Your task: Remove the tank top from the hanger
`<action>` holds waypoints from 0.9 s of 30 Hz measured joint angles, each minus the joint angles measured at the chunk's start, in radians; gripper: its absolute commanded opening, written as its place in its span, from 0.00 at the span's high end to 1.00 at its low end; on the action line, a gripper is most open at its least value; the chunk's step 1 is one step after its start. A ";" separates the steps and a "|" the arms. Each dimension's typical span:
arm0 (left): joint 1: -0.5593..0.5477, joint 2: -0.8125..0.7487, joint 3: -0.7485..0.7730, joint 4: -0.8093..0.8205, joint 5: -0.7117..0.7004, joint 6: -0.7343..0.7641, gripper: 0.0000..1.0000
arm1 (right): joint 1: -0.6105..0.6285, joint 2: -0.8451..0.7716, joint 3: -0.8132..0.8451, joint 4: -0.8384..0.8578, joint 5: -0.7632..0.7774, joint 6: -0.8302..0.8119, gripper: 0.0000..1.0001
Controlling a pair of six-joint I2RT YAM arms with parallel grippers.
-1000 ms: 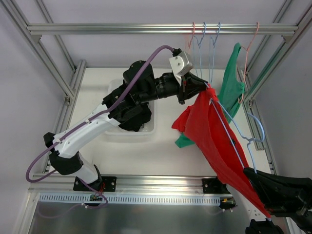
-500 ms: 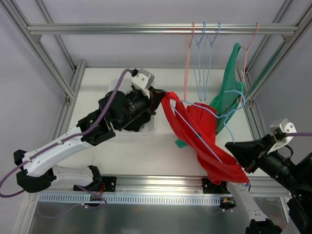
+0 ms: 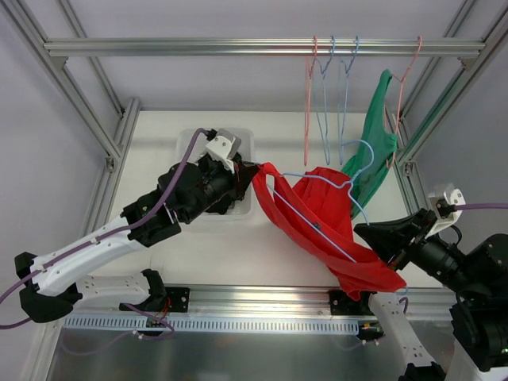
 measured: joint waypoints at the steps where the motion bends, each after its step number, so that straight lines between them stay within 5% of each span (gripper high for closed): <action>1: 0.002 0.008 0.000 -0.001 0.010 -0.001 0.97 | 0.000 -0.003 0.004 0.018 -0.005 0.009 1.00; 6: 0.005 0.026 -0.021 -0.002 0.068 -0.011 0.82 | 0.000 -0.006 0.020 0.094 -0.023 0.034 1.00; 9: 0.005 0.026 -0.045 -0.002 0.110 -0.020 0.99 | 0.000 -0.006 0.019 0.124 -0.022 0.039 1.00; 11: 0.005 0.030 -0.055 -0.005 0.137 -0.028 0.96 | 0.000 -0.006 0.020 0.139 -0.022 0.041 1.00; 13: 0.005 0.039 -0.057 -0.005 0.155 -0.031 0.79 | 0.000 -0.006 0.020 0.153 -0.021 0.042 1.00; 18: 0.005 0.056 -0.068 0.000 0.216 -0.033 0.66 | 0.000 -0.006 0.019 0.163 -0.018 0.043 1.00; 20: 0.005 0.056 -0.076 0.006 0.241 -0.035 0.36 | 0.000 -0.006 0.016 0.160 -0.016 0.044 1.00; 21: 0.004 0.055 -0.079 0.015 0.259 -0.035 0.31 | 0.000 -0.006 0.013 0.158 -0.014 0.043 1.00; 24: 0.003 0.050 -0.089 0.036 0.293 -0.051 0.27 | 0.000 -0.006 -0.003 0.157 -0.006 0.037 1.00; 26: 0.003 0.038 -0.101 0.040 0.301 -0.051 0.10 | 0.000 -0.006 -0.008 0.159 0.003 0.033 1.00; 27: 0.003 0.032 -0.107 0.045 0.307 -0.050 0.10 | 0.000 -0.006 -0.009 0.159 0.009 0.032 1.00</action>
